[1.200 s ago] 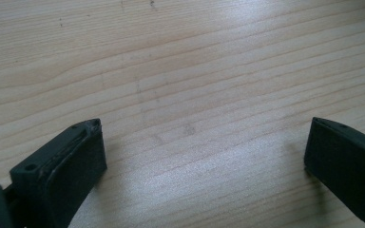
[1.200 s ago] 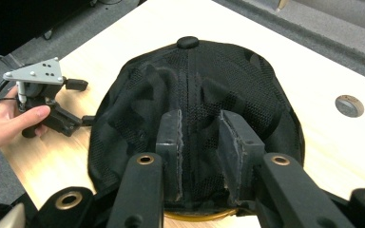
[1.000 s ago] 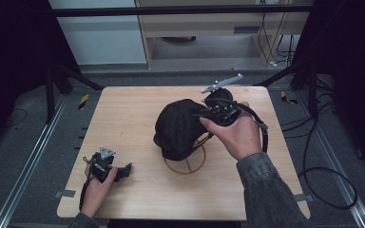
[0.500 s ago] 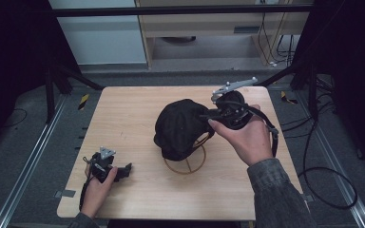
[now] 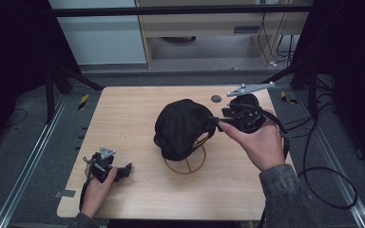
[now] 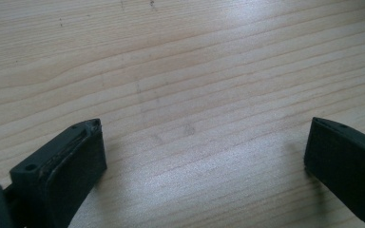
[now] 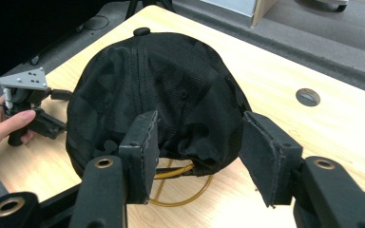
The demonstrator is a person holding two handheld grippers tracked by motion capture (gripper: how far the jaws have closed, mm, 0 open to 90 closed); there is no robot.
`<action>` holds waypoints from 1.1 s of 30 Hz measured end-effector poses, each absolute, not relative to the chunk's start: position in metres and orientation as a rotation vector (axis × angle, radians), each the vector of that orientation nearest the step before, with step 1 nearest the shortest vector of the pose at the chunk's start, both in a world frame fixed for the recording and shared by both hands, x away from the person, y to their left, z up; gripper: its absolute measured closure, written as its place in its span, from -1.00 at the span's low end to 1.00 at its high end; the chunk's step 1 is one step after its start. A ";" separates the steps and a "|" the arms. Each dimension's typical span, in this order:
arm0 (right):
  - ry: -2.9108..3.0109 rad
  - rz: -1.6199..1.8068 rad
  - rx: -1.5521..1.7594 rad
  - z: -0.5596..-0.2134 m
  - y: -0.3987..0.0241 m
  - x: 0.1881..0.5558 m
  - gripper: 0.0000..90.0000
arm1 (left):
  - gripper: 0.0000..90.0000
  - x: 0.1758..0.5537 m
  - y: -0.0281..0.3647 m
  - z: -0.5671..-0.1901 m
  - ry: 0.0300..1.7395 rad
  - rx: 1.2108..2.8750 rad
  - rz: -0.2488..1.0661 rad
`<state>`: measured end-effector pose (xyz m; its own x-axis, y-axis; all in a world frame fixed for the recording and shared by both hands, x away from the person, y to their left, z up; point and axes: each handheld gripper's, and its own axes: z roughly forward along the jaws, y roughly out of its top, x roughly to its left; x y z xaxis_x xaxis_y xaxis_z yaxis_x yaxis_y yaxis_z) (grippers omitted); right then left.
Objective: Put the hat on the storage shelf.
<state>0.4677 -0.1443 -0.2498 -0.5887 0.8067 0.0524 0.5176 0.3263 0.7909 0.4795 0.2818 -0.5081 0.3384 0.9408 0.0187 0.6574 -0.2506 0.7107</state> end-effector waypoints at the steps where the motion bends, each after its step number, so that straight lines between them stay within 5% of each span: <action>1: 2.242 1.142 1.184 -0.250 -0.146 0.467 0.02 | -1.00 0.480 0.282 -0.508 1.394 2.000 0.604; 17: 2.202 1.143 1.210 -0.249 -0.159 0.462 -0.14 | -1.00 0.480 0.282 -0.508 1.394 2.000 0.604; 33: 2.145 1.109 1.242 -0.260 -0.174 0.459 -0.78 | -1.00 0.480 0.282 -0.508 1.393 1.997 0.605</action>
<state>0.4589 -0.1742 -0.2605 -0.5109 0.8591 0.0300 0.5211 0.2817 0.8057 0.4796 0.2818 -0.5083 0.3381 0.9409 0.0185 0.6560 -0.2498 0.7122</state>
